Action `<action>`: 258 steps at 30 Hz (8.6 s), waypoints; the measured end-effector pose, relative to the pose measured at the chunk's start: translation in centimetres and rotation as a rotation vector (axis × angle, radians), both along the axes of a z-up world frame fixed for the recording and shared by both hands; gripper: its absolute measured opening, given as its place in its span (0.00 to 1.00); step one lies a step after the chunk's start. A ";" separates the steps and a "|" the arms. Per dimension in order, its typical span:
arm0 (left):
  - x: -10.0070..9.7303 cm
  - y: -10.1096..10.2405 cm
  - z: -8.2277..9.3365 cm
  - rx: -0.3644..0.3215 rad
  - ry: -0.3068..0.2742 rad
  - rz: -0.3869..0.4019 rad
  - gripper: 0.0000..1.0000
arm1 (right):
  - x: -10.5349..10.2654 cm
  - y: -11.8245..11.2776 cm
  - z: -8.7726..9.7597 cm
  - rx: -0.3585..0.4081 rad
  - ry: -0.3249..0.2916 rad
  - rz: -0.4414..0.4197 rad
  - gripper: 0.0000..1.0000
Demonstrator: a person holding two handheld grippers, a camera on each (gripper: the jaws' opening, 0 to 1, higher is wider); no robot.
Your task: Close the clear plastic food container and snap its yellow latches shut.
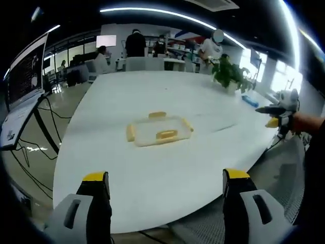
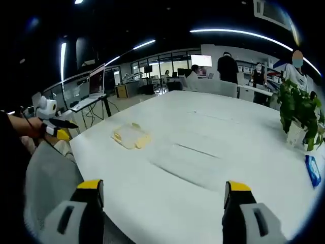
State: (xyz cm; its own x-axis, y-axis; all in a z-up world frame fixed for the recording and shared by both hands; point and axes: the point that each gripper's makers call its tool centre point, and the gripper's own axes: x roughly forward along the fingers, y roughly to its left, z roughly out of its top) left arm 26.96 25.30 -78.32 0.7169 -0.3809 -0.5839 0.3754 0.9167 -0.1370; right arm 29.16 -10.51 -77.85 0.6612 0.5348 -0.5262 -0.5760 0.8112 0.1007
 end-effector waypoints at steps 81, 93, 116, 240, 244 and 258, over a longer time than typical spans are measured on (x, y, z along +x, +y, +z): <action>4.6 1.9 -1.8 0.002 0.050 -0.001 0.99 | 1.2 1.0 -1.5 -0.124 0.046 0.115 0.95; 5.6 2.7 -3.3 -0.005 0.069 0.003 0.99 | 2.1 1.1 -2.1 -0.148 0.061 0.138 0.94; 8.2 3.4 -3.6 0.001 0.061 -0.011 0.99 | 6.3 3.5 -1.2 -0.104 0.037 0.121 0.94; 15.9 1.1 -8.3 0.220 0.074 -0.754 0.85 | 13.1 16.2 -7.2 -0.256 0.042 0.722 0.79; 16.3 1.3 -8.8 0.248 0.082 -0.803 0.80 | 13.5 16.8 -7.7 -0.276 0.034 0.723 0.74; 17.7 1.3 -10.2 0.302 0.068 -0.944 0.66 | 14.3 19.0 -9.7 -0.351 0.030 0.815 0.60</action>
